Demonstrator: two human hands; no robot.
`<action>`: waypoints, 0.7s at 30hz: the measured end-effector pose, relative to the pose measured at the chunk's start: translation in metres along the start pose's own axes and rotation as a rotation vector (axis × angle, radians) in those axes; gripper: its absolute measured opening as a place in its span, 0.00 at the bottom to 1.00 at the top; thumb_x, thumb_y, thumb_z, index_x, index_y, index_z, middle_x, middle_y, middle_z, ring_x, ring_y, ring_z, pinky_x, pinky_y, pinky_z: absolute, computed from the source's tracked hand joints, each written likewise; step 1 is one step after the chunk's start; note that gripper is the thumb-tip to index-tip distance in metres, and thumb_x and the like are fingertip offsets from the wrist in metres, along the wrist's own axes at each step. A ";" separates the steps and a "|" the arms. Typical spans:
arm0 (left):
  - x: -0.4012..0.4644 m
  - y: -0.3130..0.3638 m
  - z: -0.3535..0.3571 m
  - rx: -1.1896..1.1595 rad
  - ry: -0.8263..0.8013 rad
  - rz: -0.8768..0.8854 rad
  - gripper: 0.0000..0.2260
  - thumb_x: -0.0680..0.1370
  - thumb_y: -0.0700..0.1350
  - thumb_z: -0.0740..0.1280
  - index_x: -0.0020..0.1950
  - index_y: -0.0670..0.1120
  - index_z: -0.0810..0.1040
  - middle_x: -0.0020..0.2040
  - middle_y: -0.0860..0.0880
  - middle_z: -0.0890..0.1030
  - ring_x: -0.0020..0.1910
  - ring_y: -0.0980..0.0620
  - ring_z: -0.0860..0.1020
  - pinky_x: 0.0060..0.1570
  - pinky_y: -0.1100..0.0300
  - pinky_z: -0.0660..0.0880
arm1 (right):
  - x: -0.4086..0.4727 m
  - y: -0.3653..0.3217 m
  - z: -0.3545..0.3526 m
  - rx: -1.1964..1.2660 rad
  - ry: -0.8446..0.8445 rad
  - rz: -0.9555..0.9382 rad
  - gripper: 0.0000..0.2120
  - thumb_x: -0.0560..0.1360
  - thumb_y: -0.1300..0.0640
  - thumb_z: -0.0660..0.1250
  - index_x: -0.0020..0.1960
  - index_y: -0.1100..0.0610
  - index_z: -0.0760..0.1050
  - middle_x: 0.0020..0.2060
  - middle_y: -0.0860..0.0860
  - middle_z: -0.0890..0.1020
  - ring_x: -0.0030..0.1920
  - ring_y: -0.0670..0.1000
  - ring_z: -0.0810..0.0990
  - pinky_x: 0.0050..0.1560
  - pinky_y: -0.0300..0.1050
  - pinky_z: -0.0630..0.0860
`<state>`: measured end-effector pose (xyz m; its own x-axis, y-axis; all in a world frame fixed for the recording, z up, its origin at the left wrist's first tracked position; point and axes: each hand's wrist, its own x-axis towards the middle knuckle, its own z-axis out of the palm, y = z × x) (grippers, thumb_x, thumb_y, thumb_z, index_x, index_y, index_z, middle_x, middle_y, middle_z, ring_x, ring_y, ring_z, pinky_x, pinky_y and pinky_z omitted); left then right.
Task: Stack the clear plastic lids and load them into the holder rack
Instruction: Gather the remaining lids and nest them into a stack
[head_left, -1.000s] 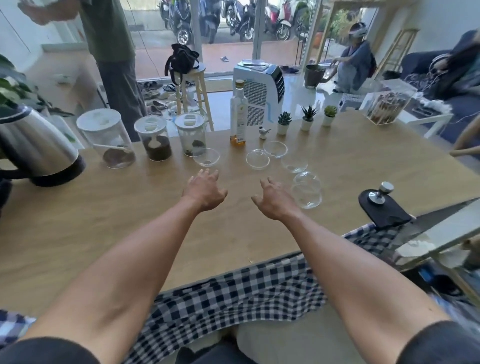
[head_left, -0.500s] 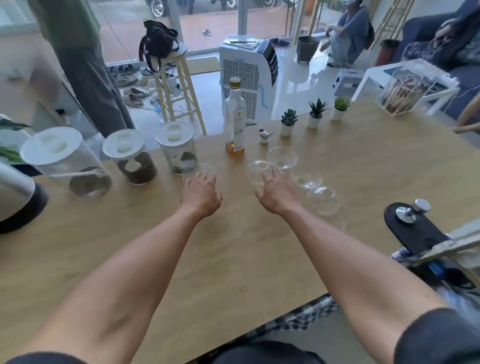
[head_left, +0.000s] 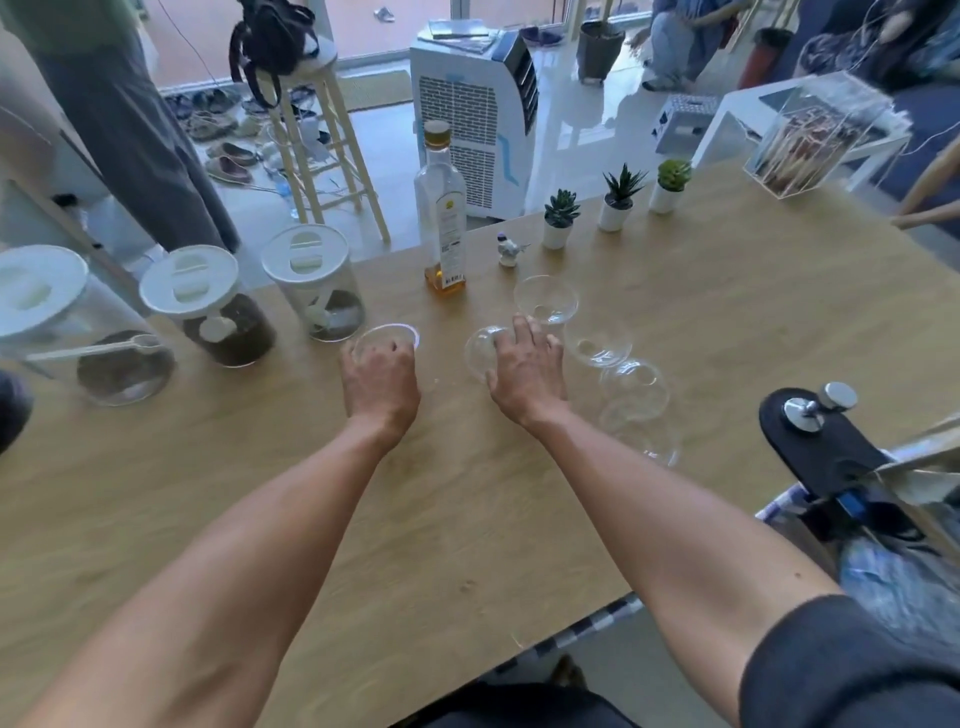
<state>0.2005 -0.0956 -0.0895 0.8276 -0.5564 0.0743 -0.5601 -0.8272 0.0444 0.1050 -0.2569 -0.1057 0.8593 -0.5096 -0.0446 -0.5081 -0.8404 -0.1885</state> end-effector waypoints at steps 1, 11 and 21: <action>0.000 0.005 -0.005 -0.033 0.015 -0.008 0.18 0.76 0.37 0.64 0.65 0.48 0.80 0.55 0.46 0.83 0.58 0.42 0.79 0.70 0.44 0.62 | -0.004 0.001 0.000 0.021 -0.007 -0.005 0.25 0.80 0.48 0.69 0.73 0.56 0.69 0.80 0.59 0.63 0.82 0.60 0.58 0.77 0.59 0.57; 0.003 0.063 -0.046 -0.534 0.119 -0.081 0.21 0.80 0.37 0.60 0.73 0.49 0.74 0.64 0.41 0.80 0.60 0.35 0.78 0.56 0.42 0.75 | -0.050 0.024 -0.027 0.378 0.280 0.038 0.17 0.75 0.49 0.74 0.52 0.59 0.73 0.62 0.59 0.75 0.60 0.62 0.75 0.61 0.58 0.75; -0.010 0.158 -0.049 -1.071 0.079 -0.164 0.16 0.84 0.40 0.59 0.69 0.41 0.78 0.58 0.38 0.84 0.58 0.39 0.81 0.62 0.46 0.77 | -0.073 0.130 -0.068 0.387 0.368 0.227 0.17 0.75 0.51 0.76 0.53 0.60 0.74 0.63 0.57 0.73 0.60 0.60 0.74 0.62 0.50 0.71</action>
<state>0.1023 -0.2172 -0.0347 0.9122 -0.4067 0.0507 -0.2159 -0.3717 0.9029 -0.0281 -0.3419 -0.0599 0.6195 -0.7578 0.2048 -0.5591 -0.6091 -0.5624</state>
